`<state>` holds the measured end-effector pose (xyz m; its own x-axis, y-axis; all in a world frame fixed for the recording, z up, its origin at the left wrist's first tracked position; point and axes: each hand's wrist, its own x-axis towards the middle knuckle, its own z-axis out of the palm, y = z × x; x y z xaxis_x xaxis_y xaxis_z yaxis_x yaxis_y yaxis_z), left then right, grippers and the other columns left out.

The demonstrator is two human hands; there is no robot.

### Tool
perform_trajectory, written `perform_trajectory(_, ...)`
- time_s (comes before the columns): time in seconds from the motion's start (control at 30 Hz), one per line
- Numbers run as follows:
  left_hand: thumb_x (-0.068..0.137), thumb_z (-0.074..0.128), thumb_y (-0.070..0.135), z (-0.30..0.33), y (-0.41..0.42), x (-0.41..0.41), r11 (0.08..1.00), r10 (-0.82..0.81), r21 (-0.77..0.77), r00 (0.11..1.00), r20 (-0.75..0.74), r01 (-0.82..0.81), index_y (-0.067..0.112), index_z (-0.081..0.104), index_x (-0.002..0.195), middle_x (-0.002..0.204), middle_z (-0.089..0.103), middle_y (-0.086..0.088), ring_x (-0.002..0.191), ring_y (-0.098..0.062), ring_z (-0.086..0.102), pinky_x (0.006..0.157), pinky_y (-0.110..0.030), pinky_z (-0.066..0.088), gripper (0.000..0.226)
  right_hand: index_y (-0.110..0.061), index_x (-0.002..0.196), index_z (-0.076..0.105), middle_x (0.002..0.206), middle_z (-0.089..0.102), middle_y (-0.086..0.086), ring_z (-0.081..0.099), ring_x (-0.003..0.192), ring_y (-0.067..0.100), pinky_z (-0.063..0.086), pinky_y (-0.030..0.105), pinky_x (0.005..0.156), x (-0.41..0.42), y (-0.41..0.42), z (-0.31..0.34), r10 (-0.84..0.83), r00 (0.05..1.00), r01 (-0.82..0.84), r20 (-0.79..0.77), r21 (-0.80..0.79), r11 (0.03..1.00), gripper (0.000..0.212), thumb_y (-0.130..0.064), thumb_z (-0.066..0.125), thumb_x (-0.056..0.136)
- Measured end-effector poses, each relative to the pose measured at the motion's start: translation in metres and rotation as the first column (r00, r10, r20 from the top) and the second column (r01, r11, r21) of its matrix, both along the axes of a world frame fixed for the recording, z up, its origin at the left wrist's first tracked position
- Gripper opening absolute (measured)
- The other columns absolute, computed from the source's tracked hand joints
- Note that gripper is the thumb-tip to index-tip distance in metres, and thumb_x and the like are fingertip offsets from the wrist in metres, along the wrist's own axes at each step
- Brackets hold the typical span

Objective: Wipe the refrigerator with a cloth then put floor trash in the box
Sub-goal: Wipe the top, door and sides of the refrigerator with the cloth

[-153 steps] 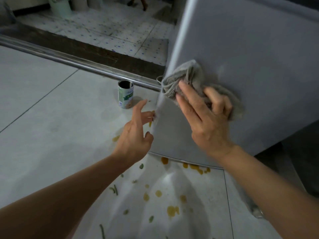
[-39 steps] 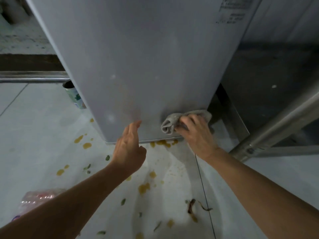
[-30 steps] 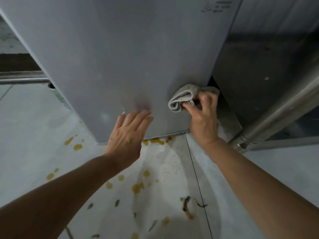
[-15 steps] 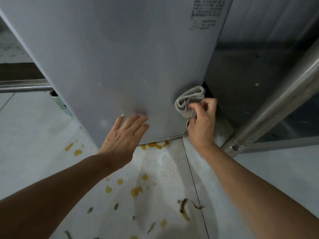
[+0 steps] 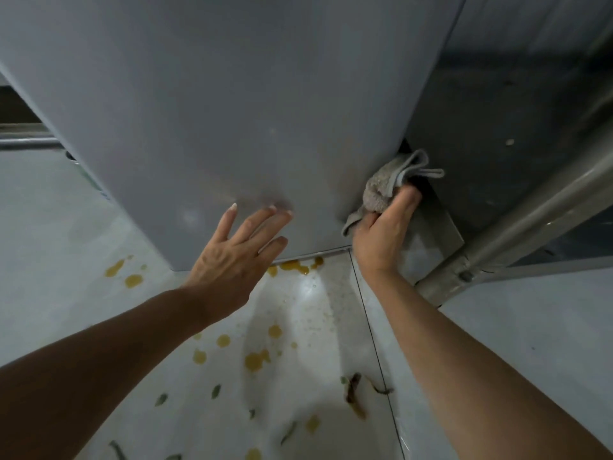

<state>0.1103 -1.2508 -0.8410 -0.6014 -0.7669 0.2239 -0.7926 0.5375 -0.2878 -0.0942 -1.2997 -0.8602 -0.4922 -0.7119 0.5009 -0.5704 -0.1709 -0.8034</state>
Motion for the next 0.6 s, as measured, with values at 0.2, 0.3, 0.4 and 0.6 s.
perform_trajectory(0.2,0.067,0.067,0.000,-0.006,-0.002,0.006,0.998,-0.061,-0.028,0.998,0.015,0.061,0.013,0.060,0.111,0.149,0.035,-0.012,0.136,-0.029,0.025,0.107,-0.057,0.016,0.047,0.004,0.127,0.037,0.128,0.044,0.025,0.046,0.113,0.031,0.022,0.001,0.087,0.006,0.002,-0.047,-0.048,0.991,0.021,0.123,0.210,0.977,0.055,0.020,0.047,0.075)
perform_trajectory(0.3,0.070,0.058,0.002,-0.008,-0.002,0.009,0.995,-0.083,-0.049,0.996,0.026,0.084,0.013,0.061,0.110,0.149,0.035,-0.013,0.136,-0.030,0.030,0.106,-0.058,0.015,0.041,0.005,0.141,0.024,0.137,0.037,0.028,0.044,0.122,0.033,0.017,-0.002,0.088,0.005,-0.001,-0.060,-0.067,0.981,0.007,0.180,0.314,0.949,0.064,0.017,0.046,0.082)
perform_trajectory(0.4,0.067,0.061,0.002,-0.010,0.000,0.014,0.995,-0.078,-0.059,0.996,0.051,0.081,0.013,0.062,0.109,0.148,0.036,-0.013,0.135,-0.031,0.037,0.106,-0.057,0.015,0.043,0.002,0.139,0.025,0.134,0.038,0.025,0.050,0.116,0.031,0.030,0.007,0.083,0.002,-0.010,-0.064,-0.121,0.967,0.019,0.226,0.407,0.913,0.060,0.014,0.044,0.084)
perform_trajectory(0.6,0.065,0.065,0.000,-0.014,0.006,0.033,0.997,-0.061,-0.047,0.995,0.076,0.065,0.011,0.064,0.107,0.146,0.040,-0.013,0.132,-0.032,0.042,0.105,-0.058,0.016,0.044,-0.004,0.135,0.029,0.136,0.040,0.024,0.050,0.117,0.037,0.047,0.039,0.098,0.003,-0.024,-0.059,-0.313,0.809,-0.006,0.498,0.540,0.842,0.053,0.010,0.041,0.085)
